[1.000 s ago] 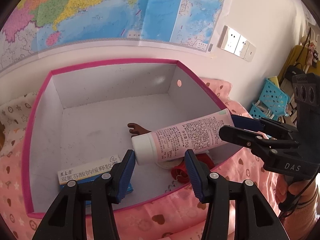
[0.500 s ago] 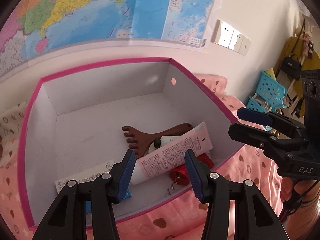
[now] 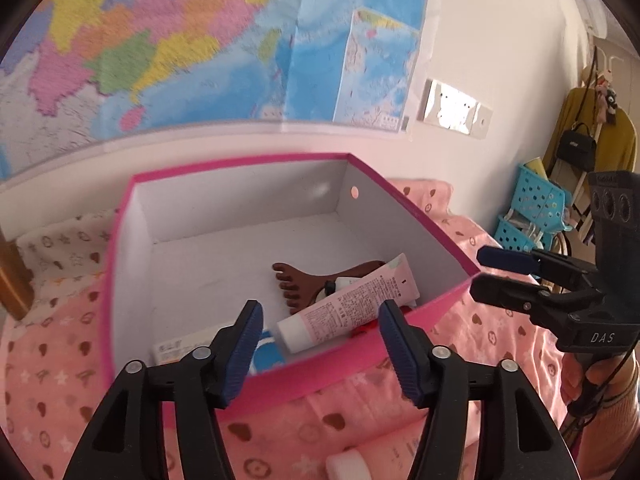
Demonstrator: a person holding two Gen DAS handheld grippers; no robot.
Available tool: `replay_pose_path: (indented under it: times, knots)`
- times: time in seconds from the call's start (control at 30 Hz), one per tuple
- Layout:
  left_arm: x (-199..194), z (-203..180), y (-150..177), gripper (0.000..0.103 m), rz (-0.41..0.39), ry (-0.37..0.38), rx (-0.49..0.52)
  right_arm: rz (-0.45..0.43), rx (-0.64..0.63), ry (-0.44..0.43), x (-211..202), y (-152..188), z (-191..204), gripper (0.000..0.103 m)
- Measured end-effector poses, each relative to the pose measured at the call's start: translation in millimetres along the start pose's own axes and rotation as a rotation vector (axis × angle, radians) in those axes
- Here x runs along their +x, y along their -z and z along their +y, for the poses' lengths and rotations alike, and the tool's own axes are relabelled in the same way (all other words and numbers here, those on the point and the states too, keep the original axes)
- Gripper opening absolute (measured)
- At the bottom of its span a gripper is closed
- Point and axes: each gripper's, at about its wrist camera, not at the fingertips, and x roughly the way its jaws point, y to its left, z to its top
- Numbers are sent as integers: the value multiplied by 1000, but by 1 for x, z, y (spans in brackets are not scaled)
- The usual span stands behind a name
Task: Organize rigid objects
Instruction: 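Move the right gripper to the blue-and-white medicine box on the bed, then close the right gripper on the blue-and-white medicine box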
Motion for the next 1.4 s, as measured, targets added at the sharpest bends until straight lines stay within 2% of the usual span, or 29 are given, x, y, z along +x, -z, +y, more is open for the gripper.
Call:
replay_pose_path:
  times: [0.13, 0.2, 0.37, 0.5, 0.7, 0.8, 0.97, 1.03, 1.17, 1.27, 1.4]
  knots:
    - [-23, 5, 18, 67, -18, -29, 10, 30, 7, -156, -11, 20, 12, 68]
    - [-30, 7, 29, 67, -6, -40, 15, 57, -1, -190, -13, 33, 19, 68]
    - [-37, 15, 65, 67, 75, -53, 0, 201, 17, -326, -5, 80, 36, 68]
    - [-37, 16, 97, 67, 141, -43, -23, 322, 16, -371, 7, 118, 51, 68]
    - [-43, 17, 128, 67, 207, -31, -70, 384, 52, -473, 8, 140, 64, 68]
    - [-50, 15, 138, 66, 221, -21, -80, 402, 29, -488, 5, 143, 73, 67]
    - [-58, 13, 153, 65, 252, 17, -90, 418, -5, -519, 6, 145, 89, 60]
    - [-61, 12, 156, 65, 261, 32, -91, 420, -12, -519, 11, 143, 95, 53]
    - [-61, 9, 162, 64, 276, 61, -102, 402, -20, -510, 15, 144, 100, 53]
    - [-61, 7, 163, 64, 272, 37, -92, 374, -11, -490, 19, 137, 100, 53]
    - [-61, 16, 161, 64, 261, 34, -129, 343, 29, -475, 32, 128, 94, 53]
